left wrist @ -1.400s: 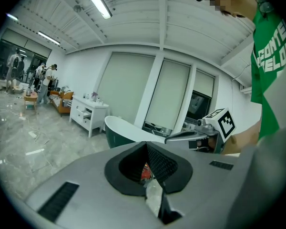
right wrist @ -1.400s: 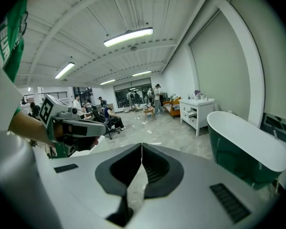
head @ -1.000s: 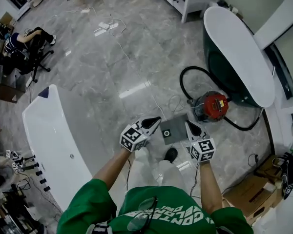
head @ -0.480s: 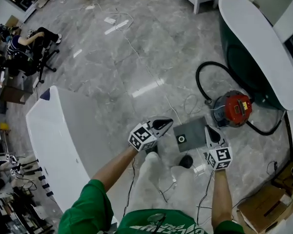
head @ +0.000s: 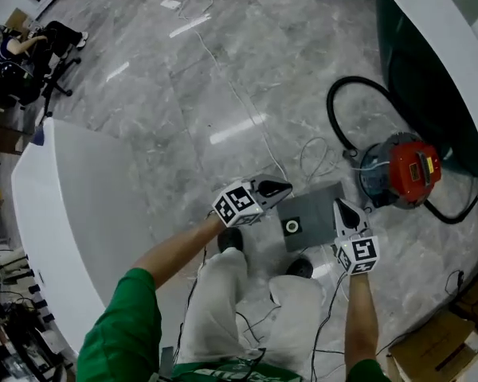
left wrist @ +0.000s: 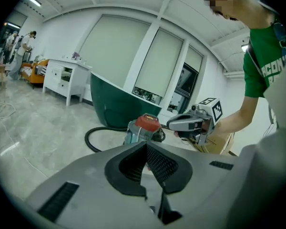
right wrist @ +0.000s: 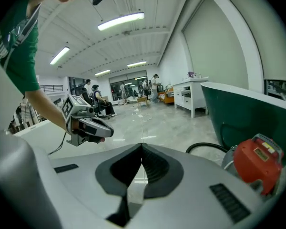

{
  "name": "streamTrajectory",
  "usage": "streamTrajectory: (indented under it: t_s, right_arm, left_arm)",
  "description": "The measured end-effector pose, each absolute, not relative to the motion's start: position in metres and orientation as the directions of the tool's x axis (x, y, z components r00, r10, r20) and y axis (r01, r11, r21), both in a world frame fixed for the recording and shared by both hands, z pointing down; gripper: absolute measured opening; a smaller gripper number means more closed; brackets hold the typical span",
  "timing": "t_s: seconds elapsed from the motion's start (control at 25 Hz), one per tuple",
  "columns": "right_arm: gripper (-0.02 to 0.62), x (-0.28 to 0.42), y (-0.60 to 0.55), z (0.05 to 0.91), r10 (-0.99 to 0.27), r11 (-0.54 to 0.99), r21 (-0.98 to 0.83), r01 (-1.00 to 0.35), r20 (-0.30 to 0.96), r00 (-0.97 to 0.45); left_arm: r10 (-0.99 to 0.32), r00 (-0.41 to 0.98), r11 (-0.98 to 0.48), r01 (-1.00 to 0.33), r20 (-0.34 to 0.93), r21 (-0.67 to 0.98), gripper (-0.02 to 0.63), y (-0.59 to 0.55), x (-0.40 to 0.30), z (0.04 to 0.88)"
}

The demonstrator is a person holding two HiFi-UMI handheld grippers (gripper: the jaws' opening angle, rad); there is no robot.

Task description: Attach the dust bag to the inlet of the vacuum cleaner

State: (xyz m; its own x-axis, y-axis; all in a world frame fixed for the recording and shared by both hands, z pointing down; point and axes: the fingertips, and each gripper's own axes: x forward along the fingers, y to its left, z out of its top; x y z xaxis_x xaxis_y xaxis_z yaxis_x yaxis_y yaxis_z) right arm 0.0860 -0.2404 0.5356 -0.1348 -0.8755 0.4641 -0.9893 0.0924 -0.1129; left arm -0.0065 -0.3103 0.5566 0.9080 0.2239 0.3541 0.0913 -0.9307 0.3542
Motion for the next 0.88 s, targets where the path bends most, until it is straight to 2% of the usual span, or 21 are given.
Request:
streamTrajectory:
  t_s: [0.36, 0.52, 0.88]
  right_arm:
    - [0.009, 0.098, -0.256, 0.697, -0.878, 0.160, -0.079, -0.984, 0.444, -0.179]
    - [0.009, 0.103, -0.257, 0.755, -0.881, 0.159, -0.078, -0.984, 0.438, -0.177]
    - [0.009, 0.093, -0.221, 0.844, -0.891, 0.090, -0.093, -0.992, 0.437, -0.122]
  left_arm:
    - [0.280, 0.908, -0.942, 0.197, 0.312, 0.271, 0.004, -0.329, 0.039, 0.722]
    - [0.297, 0.914, -0.936, 0.220, 0.278, 0.276, 0.004, -0.336, 0.051, 0.772]
    - [0.427, 0.863, -0.893, 0.355, 0.269, 0.278, 0.005, -0.298, 0.061, 0.856]
